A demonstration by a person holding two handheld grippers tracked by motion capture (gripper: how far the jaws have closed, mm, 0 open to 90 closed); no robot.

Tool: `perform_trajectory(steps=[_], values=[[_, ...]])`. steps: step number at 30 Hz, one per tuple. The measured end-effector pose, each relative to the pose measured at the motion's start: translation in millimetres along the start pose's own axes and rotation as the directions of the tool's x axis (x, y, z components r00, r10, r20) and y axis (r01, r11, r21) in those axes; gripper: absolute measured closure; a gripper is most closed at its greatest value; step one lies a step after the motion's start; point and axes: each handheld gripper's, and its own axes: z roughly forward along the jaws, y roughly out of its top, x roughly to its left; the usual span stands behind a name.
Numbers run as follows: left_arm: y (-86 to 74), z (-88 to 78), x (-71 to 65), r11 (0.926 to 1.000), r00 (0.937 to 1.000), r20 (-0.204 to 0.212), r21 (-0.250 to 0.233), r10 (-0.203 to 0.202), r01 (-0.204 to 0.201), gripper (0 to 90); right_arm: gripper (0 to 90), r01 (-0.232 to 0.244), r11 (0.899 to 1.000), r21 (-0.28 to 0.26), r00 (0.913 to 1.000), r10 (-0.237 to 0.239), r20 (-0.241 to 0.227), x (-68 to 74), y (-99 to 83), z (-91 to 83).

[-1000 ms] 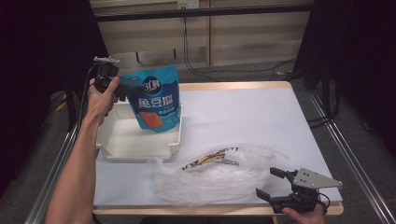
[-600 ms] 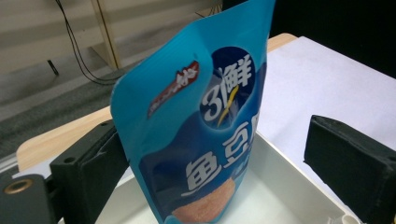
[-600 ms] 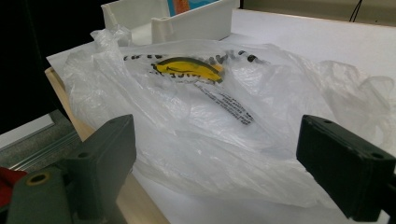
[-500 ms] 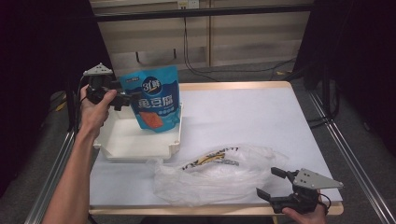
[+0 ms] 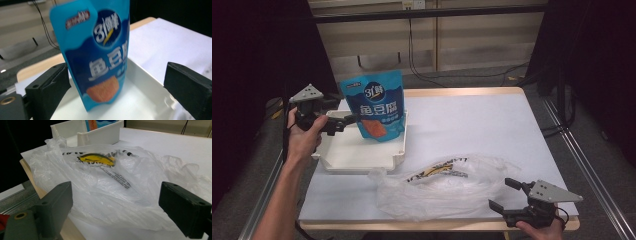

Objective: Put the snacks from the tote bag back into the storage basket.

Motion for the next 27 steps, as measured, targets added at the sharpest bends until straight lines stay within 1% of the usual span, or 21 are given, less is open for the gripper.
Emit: perform_trajectory(steps=[1,3,6,8,12,14,16,18,19,20,22,25,27], values=[[-2.6,-0.6,-2.0,1.0000,1.0000,0.002,0.002,-0.005,0.005,5.3,12.0,-0.009,1.000,-0.002,0.9999,0.009,0.007,0.2,0.2,-0.5],[-9.0,-1.9,-5.3,1.0000,0.9999,0.016,-0.004,-0.007,0.007,5.1,12.2,-0.008,1.000,-0.005,0.9999,0.008,0.008,-0.4,0.2,-0.7],[-19.6,-2.2,-10.6,0.9998,1.0000,0.002,0.017,-0.004,0.004,4.6,12.2,-0.008,1.000,-0.006,0.9999,0.008,0.015,-1.3,0.3,-1.4],[-25.4,-3.9,-15.0,0.9993,0.9999,0.011,0.036,0.012,-0.012,4.6,12.2,-0.009,1.000,-0.010,0.9997,0.010,0.021,-1.7,0.2,-2.2],[-36.5,-11.8,-25.9,0.9991,0.9995,0.015,0.031,0.029,-0.030,4.6,12.2,-0.014,1.000,-0.014,0.9996,0.015,0.026,-2.8,0.3,-2.7],[-41.1,-14.5,-30.1,0.9991,0.9995,0.010,0.029,0.030,-0.030,4.6,12.1,-0.016,1.000,-0.016,0.9994,0.017,0.030,-2.9,0.6,-3.1],[-46.3,-17.4,-35.1,0.9987,0.9992,0.016,0.034,0.037,-0.038,4.6,12.2,-0.013,1.000,-0.016,0.9994,0.013,0.033,-2.8,0.5,-3.5],[-52.5,-19.7,-39.6,0.9980,0.9987,0.012,0.039,0.049,-0.050,4.5,12.2,-0.011,1.000,-0.018,0.9994,0.011,0.033,-2.9,0.5,-4.0],[-55.7,-20.6,-41.7,0.9981,0.9989,0.017,0.042,0.045,-0.045,4.5,12.2,-0.017,1.000,-0.020,0.9993,0.017,0.034,-2.6,0.6,-4.4],[-59.1,-22.1,-43.0,0.9982,0.9989,0.018,0.042,0.042,-0.043,4.5,12.2,-0.013,1.000,-0.019,0.9993,0.014,0.036,-3.0,0.6,-5.1],[-66.0,-24.2,-45.6,0.9983,0.9991,0.011,0.042,0.041,-0.041,4.6,12.3,-0.014,1.000,-0.024,0.9991,0.015,0.039,-3.4,0.6,-5.7],[-76.9,-27.2,-50.0,0.9989,0.9996,0.021,0.041,0.021,-0.021,4.5,12.5,-0.015,1.000,-0.024,0.9990,0.016,0.041,-3.8,0.5,-6.3],[-84.0,-29.3,-53.1,0.9990,0.9999,0.010,0.041,0.014,-0.014,4.5,12.5,-0.017,1.000,-0.022,0.9989,0.018,0.043,-3.9,0.6,-6.5]])
